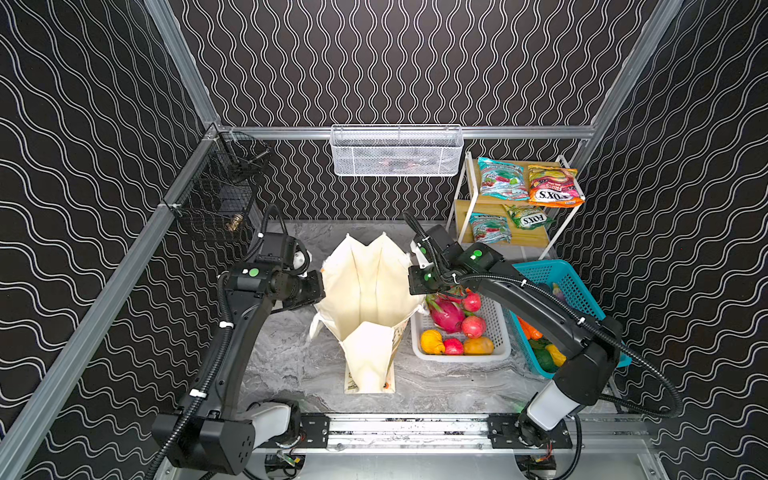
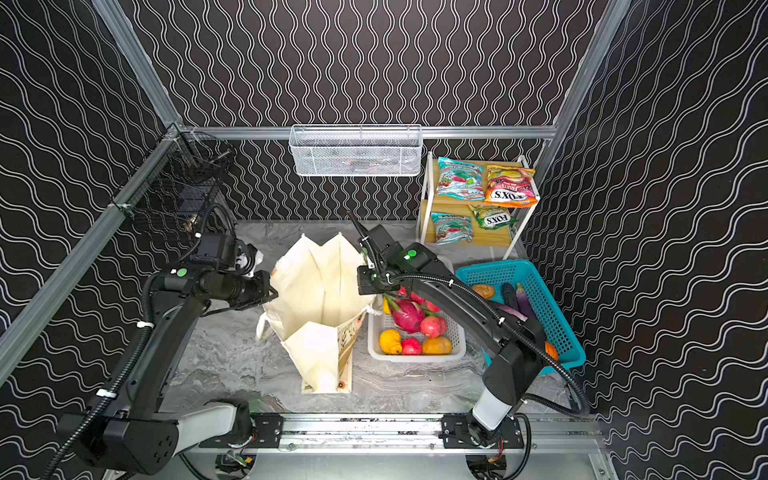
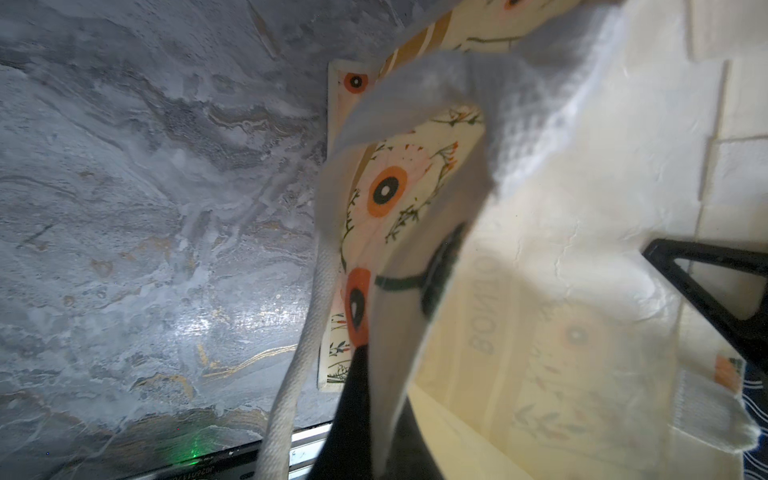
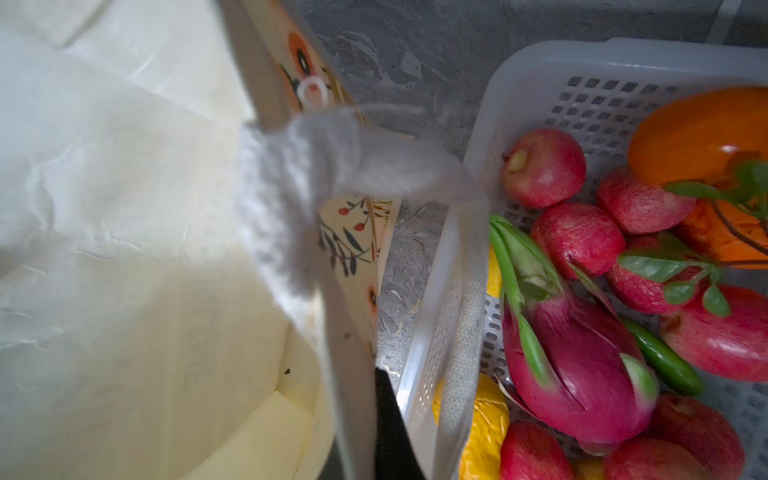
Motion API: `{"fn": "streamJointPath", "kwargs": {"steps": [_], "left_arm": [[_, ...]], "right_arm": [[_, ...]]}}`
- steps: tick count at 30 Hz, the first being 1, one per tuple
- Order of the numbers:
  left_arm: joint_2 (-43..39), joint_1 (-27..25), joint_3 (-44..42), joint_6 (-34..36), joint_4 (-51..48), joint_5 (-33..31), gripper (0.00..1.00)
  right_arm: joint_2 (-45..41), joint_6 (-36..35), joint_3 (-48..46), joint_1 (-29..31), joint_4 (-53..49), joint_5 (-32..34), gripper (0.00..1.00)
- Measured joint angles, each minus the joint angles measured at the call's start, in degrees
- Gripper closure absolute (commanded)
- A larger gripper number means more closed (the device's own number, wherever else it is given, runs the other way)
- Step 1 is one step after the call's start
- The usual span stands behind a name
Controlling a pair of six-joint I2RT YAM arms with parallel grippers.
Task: Place the food into the grocery bag and tie it
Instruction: 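Lift the tote upright with the left gripper while the right pulls it open, then release the bag's handle with the right gripper and move it over the white basket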
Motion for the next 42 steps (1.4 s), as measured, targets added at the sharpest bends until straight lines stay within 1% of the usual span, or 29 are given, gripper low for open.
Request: {"fn": "streamJointPath", "kwargs": {"steps": [2,3,5,6,7,9,11,13,16,19,20,21,22,23,24,25,27,29,30,36,39,42], "left_arm": [[0.44,-2.27,-0.66,-0.26,0.52,0.24,1.00],[0.72,-3.43,-1.01,-0.42,1.03,0.26,1.00],[1.29,-4.72,-1.60,-0.87,1.75,0.26,0.99],[1.53,-4.94,-1.86,-1.62,2.12,0.22,0.92],[1.66,-5.05,-2.01,-1.73,2.32,-0.13,0.86],[1.62,-5.09,-2.05,-1.77,2.47,-0.98,0.77],[1.44,-5.16,-1.75,-2.14,2.38,-1.57,0.71],[1.27,-5.18,-1.33,-2.19,2.43,-2.25,0.66],[0.81,-5.20,-1.25,-3.17,2.51,-2.51,0.65],[0.55,-5.20,-1.25,-3.19,3.02,-2.23,0.69],[0.50,-5.20,-1.25,-3.19,3.37,-2.05,0.71],[0.50,-5.20,-1.25,-3.26,3.76,-1.73,0.77],[0.50,-5.20,-1.25,-3.43,4.11,-1.44,0.85],[0.50,-5.20,-1.31,-3.48,4.57,-1.05,0.96],[0.50,-5.20,-1.46,-3.58,5.05,-0.57,1.00],[0.50,-5.20,-1.73,-3.45,5.62,-0.02,1.00],[0.48,-5.20,-2.23,-3.98,6.51,0.57,1.00],[0.48,-5.20,-2.03,-4.68,6.71,0.44,1.00],[0.48,-5.20,-1.60,-4.66,6.40,0.15,1.00],[0.50,-5.27,2.47,-3.26,2.78,-5.68,1.00],[0.79,-5.27,2.97,-2.75,1.51,-7.89,1.00],[1.20,-5.27,1.60,-2.47,1.38,-8.44,1.00]], "right_arm": [[-1.05,0.59,-0.37,0.00,-0.44,0.33,1.00],[-1.40,0.57,-0.74,0.00,-0.42,0.48,0.94],[-1.29,0.57,-1.70,0.00,-0.37,0.94,0.86],[-0.87,0.59,-2.16,0.00,-0.20,0.96,0.79],[-0.44,0.59,-2.62,-0.07,-0.15,0.94,0.76],[0.17,0.55,-3.34,-0.11,-0.02,0.94,0.72],[0.24,0.57,-3.85,-0.09,0.46,0.68,0.66],[0.00,0.59,-4.31,-0.04,1.07,0.70,0.65],[-0.79,0.81,-4.72,-0.04,1.79,0.70,0.64],[-1.81,0.79,-4.90,-0.04,2.84,0.70,0.60],[-2.03,0.79,-4.96,-0.04,3.13,0.70,0.59],[-2.19,0.81,-5.05,-0.04,3.26,0.72,0.58],[-2.32,0.81,-5.16,-0.04,3.41,0.72,0.57],[-2.45,0.81,-5.31,-0.07,3.54,0.74,0.58],[-2.64,0.81,-5.42,-0.07,3.58,0.76,0.60],[-2.89,0.81,-5.57,-0.04,3.67,0.79,0.64],[-3.43,0.83,-5.88,-0.04,3.76,1.11,0.82],[-3.72,0.94,-6.08,-0.04,3.85,1.81,0.97],[-3.80,0.98,-6.14,-0.04,3.78,2.29,1.00],[-3.87,0.94,-6.21,-0.04,3.41,5.75,1.00],[-3.80,0.94,-6.21,-0.04,3.13,6.84,0.99],[-3.80,0.90,-6.21,-0.04,3.13,6.78,0.87]]}}
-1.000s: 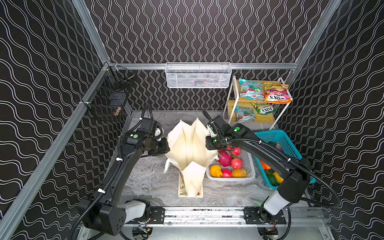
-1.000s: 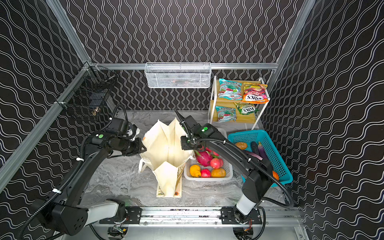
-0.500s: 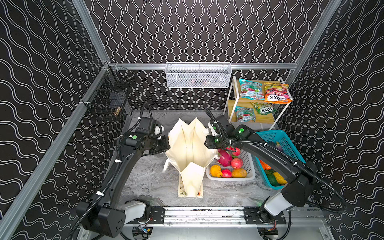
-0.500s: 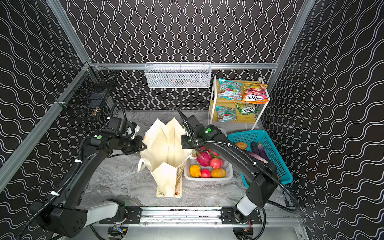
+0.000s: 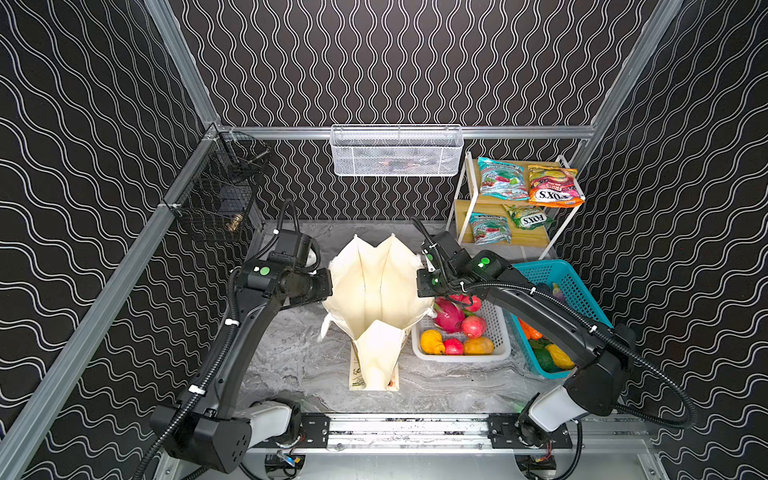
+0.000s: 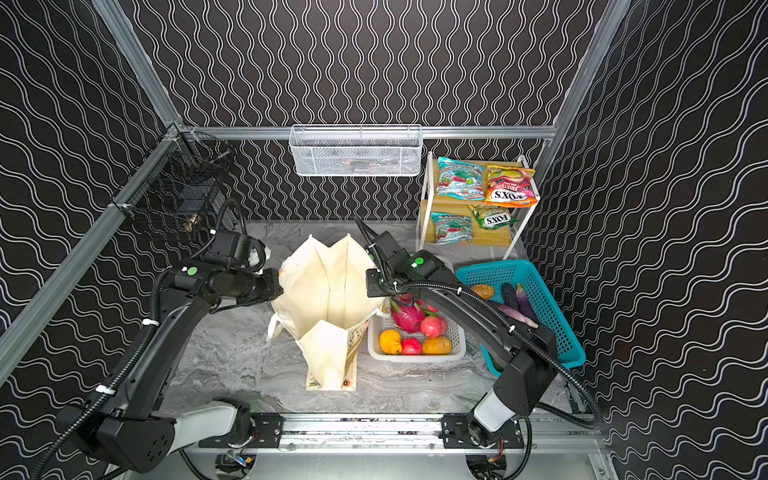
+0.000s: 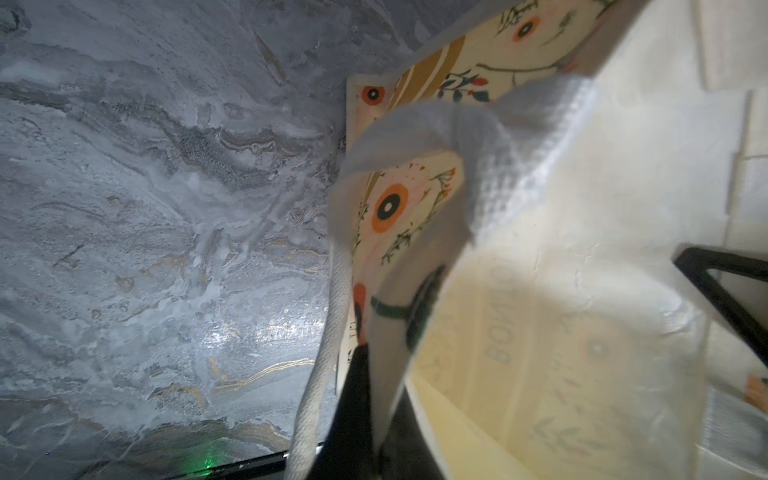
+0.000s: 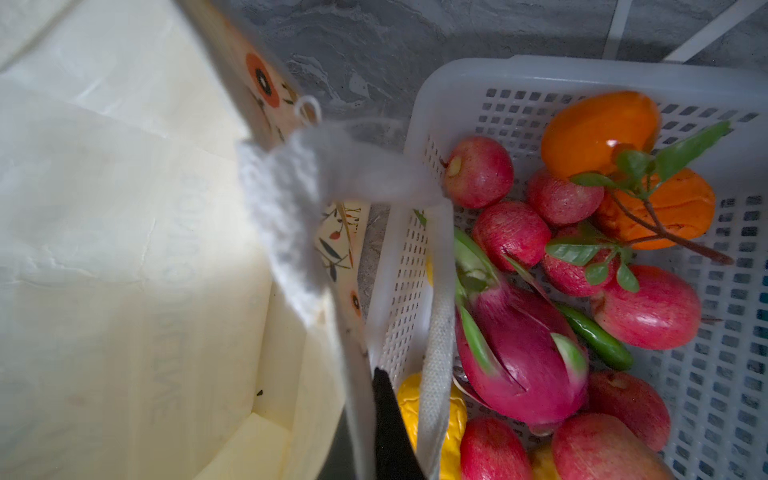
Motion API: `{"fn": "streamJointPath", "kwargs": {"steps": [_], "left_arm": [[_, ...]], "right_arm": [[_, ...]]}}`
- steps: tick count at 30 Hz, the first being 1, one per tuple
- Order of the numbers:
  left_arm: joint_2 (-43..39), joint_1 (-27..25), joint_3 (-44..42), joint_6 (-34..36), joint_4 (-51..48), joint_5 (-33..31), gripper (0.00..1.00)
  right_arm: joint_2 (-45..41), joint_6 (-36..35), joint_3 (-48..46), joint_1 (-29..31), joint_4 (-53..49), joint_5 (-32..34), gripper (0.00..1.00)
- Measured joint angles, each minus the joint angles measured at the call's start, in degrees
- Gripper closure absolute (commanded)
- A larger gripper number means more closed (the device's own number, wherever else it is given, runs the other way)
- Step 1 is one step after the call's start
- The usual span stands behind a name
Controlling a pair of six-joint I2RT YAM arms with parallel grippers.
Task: Place the food into the grocery bag and tie it
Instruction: 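Release the bag's handle with the right gripper and move it over the white basket, then lower the right gripper into the white basket and grasp a red apple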
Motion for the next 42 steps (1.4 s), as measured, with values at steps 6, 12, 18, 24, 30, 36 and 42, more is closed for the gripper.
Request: {"fn": "streamJointPath", "kwargs": {"steps": [6,12,18,24,30,36,42], "left_arm": [[0.20,0.02,-2.01,0.63,0.35,0.20,1.00],[0.70,0.02,-1.38,1.57,0.24,0.17,1.00],[0.98,0.02,-1.33,2.29,0.26,0.26,1.00],[0.90,0.02,-1.68,2.38,0.92,1.07,1.00],[0.57,0.02,-1.99,2.36,2.12,2.95,1.00],[0.35,0.02,-1.99,2.32,3.06,4.94,1.00],[0.04,0.02,-2.10,2.32,3.37,5.79,1.00]], "right_arm": [[0.00,-0.11,0.11,0.00,0.55,-1.81,0.59],[-0.55,-0.20,1.36,0.02,1.49,-3.30,0.35],[-3.93,-0.02,2.49,0.20,3.74,-3.37,0.01],[-9.29,1.49,2.40,0.39,6.40,0.00,0.01],[-12.70,3.72,2.93,0.39,6.29,6.54,0.03],[-16.57,9.20,3.26,-0.28,0.92,14.62,0.11],[-20.76,13.70,-6.71,-5.60,-3.41,15.58,0.17]]}}
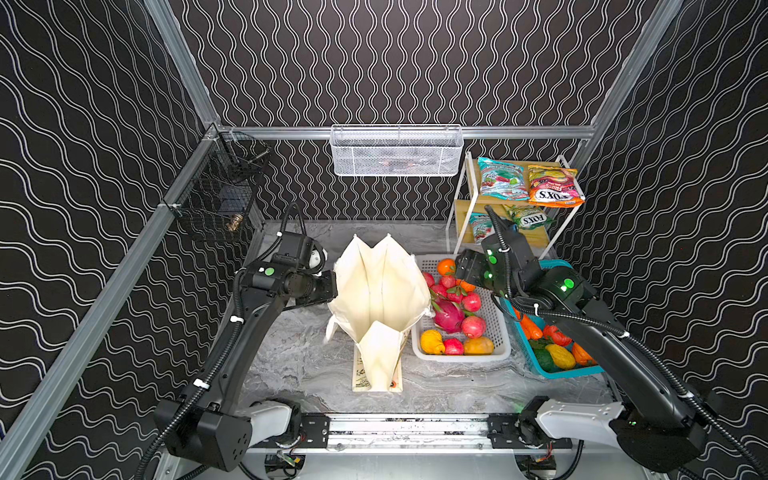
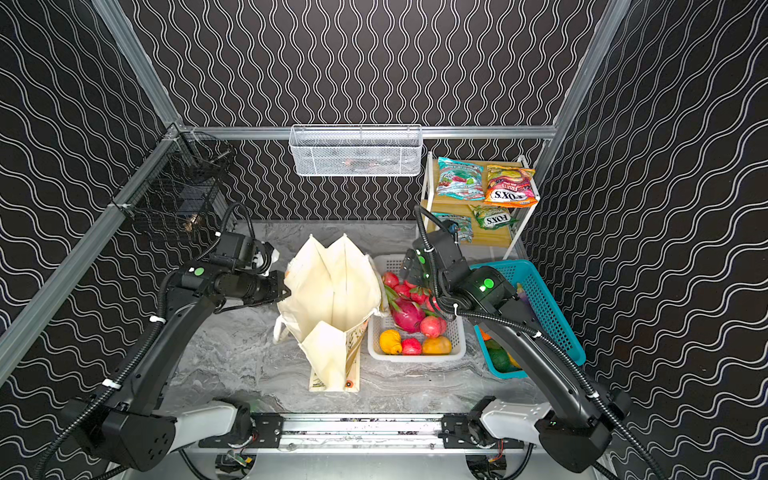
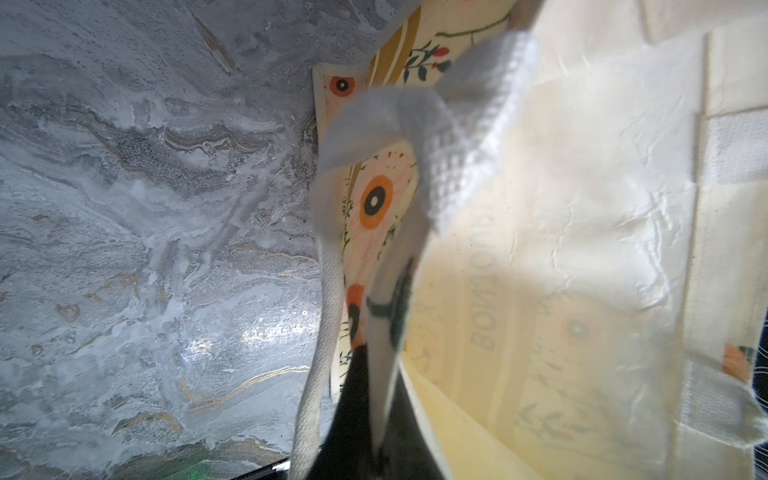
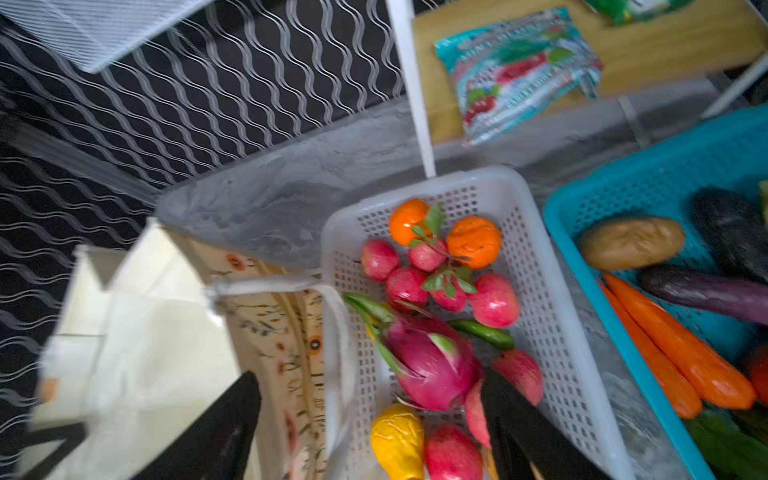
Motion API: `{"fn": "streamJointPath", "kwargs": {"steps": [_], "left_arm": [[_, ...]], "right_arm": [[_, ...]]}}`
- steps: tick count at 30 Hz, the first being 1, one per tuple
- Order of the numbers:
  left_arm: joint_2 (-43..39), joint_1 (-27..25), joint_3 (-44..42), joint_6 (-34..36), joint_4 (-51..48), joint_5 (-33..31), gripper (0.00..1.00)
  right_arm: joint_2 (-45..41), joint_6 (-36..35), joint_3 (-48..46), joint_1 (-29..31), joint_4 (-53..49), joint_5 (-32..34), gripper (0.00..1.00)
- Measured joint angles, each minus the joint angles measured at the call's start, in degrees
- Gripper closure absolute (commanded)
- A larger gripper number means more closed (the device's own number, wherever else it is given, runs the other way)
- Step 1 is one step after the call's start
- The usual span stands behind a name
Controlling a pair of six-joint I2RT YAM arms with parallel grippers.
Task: Place the food into the grocery bag and tie it
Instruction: 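Lower the right gripper into the white basket and grasp a red apple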
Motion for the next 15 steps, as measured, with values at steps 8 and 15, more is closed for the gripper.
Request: {"fn": "streamJointPath", "kwargs": {"steps": [8,15], "left_arm": [[-0.31,0.00,-0.15,0.33,0.11,0.42,1.00],[-0.59,0.00,-0.55,1.27,0.44,1.22,1.00]], "right_arm": [[-2.64,4.57,-16.20,-4.70,-1.29,-6.32,0.19],[-3.02,6.19,-26.27,-7.34,1.33,-11.39,0.20]]}}
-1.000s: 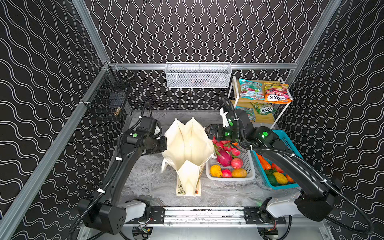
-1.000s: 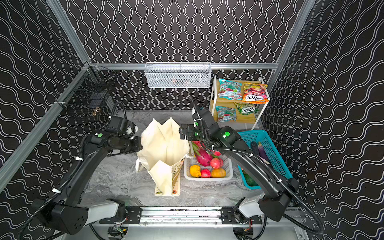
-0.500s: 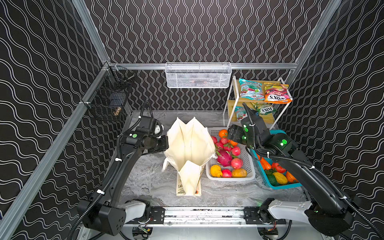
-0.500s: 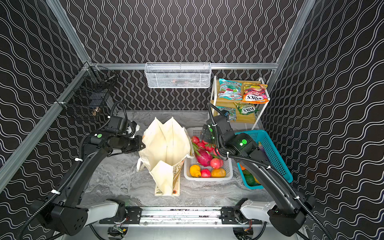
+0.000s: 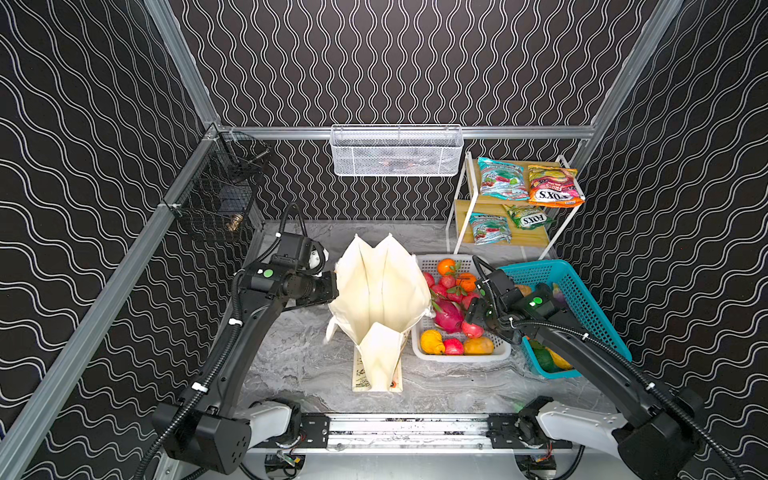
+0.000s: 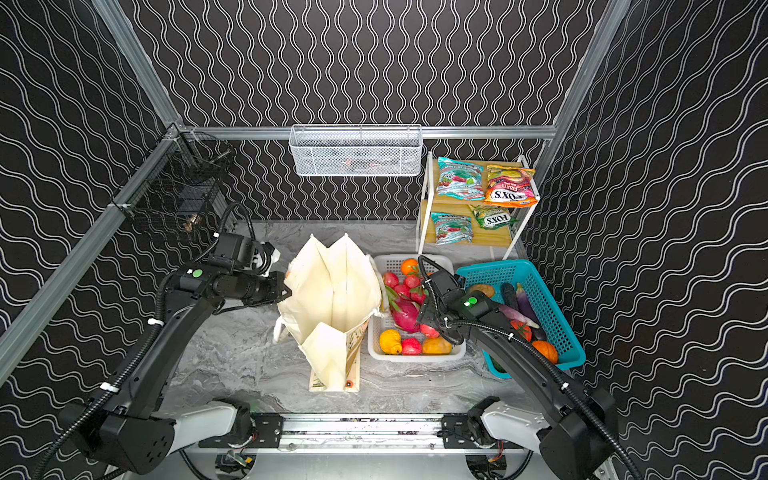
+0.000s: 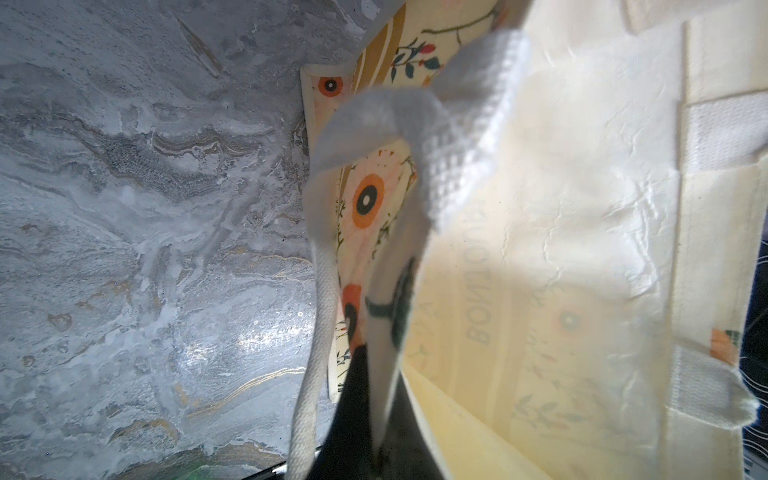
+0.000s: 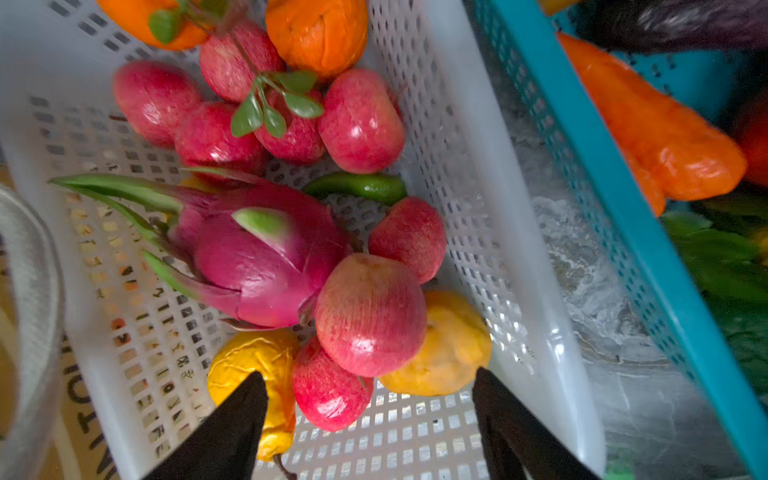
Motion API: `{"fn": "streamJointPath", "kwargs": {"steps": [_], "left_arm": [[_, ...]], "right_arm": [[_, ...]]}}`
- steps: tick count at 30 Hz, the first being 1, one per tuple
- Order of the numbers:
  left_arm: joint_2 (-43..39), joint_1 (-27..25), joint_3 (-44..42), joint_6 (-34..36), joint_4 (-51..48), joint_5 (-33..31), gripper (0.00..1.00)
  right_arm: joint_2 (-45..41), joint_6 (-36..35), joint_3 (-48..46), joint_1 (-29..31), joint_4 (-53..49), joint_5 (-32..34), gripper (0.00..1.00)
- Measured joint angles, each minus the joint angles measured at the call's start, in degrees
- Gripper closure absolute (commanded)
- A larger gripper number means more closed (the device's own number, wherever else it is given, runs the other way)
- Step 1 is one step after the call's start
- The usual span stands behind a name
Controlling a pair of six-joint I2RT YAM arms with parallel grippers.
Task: Place the food into the grocery bag and tie it
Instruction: 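Lower the right gripper into the white basket and grasp a red apple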
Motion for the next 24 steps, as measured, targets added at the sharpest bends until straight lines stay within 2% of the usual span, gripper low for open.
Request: {"fn": "streamJointPath", "kwargs": {"steps": [13,24], "left_arm": [[-0.50,0.00,-0.83,0.15,0.63,0.02,1.00],[-1.46,0.00,-1.16,0.15,0.61,-0.02,1.00]], "right_arm": [[3.37,0.04,-4.09,-3.63,5.29,-3.89,0.14],[7.41,-0.96,-4.02,-5.33,8.72,-7.26,0.20]]}}
